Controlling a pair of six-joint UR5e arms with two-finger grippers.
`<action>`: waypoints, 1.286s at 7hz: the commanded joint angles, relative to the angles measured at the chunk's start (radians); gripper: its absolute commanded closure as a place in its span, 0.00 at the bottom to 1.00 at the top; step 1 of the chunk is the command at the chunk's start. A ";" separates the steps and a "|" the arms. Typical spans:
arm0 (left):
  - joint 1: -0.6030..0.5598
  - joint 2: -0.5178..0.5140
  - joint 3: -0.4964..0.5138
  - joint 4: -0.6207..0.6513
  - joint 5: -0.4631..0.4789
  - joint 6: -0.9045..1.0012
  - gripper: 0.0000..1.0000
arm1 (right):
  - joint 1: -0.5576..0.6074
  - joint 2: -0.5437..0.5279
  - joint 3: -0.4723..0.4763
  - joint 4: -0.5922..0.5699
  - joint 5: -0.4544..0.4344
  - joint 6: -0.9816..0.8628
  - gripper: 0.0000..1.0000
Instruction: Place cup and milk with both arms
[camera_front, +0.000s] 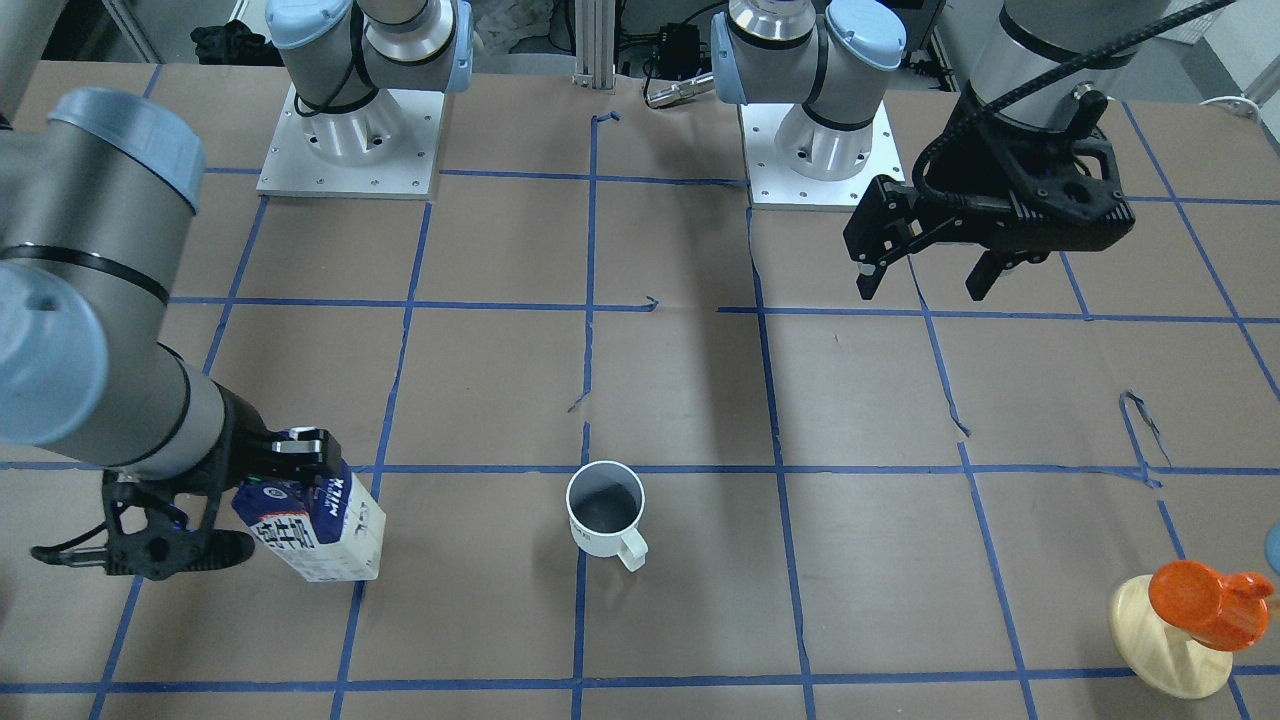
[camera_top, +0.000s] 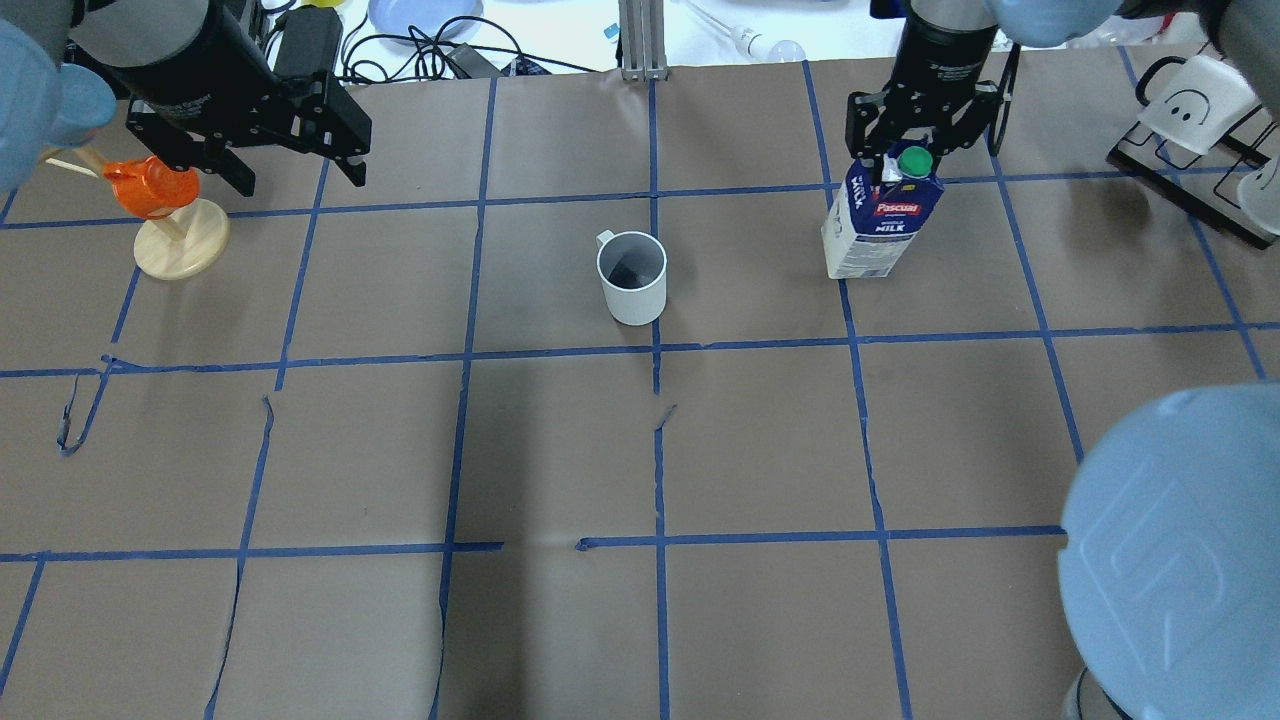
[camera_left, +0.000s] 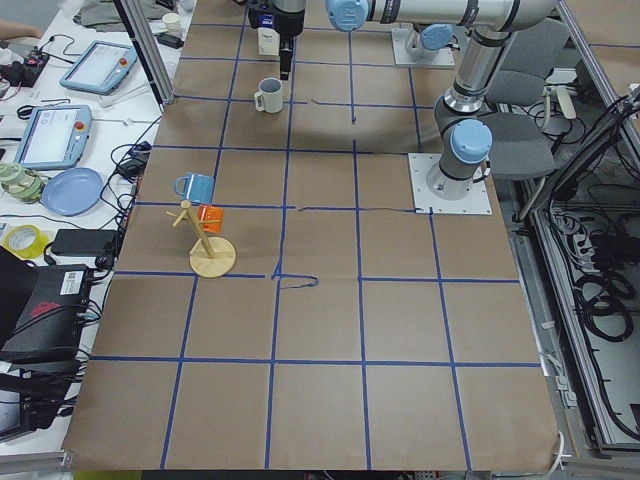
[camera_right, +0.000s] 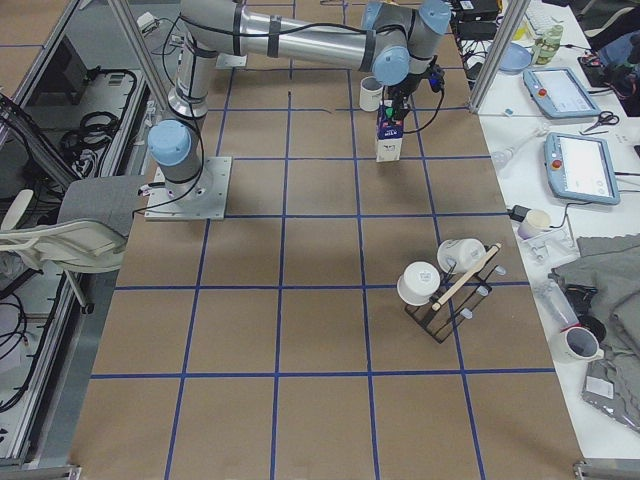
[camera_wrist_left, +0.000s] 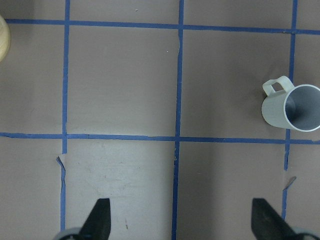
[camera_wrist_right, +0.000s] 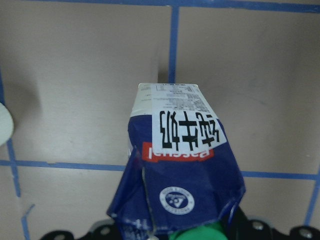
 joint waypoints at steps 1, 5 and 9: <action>0.000 -0.008 0.002 0.002 -0.005 -0.001 0.00 | 0.119 0.056 -0.023 -0.041 0.026 0.179 0.40; 0.000 0.005 -0.004 0.000 -0.002 0.010 0.00 | 0.247 0.079 -0.021 -0.055 0.028 0.340 0.40; 0.000 0.005 -0.007 0.000 -0.002 0.010 0.00 | 0.267 0.062 -0.017 -0.049 0.017 0.351 0.40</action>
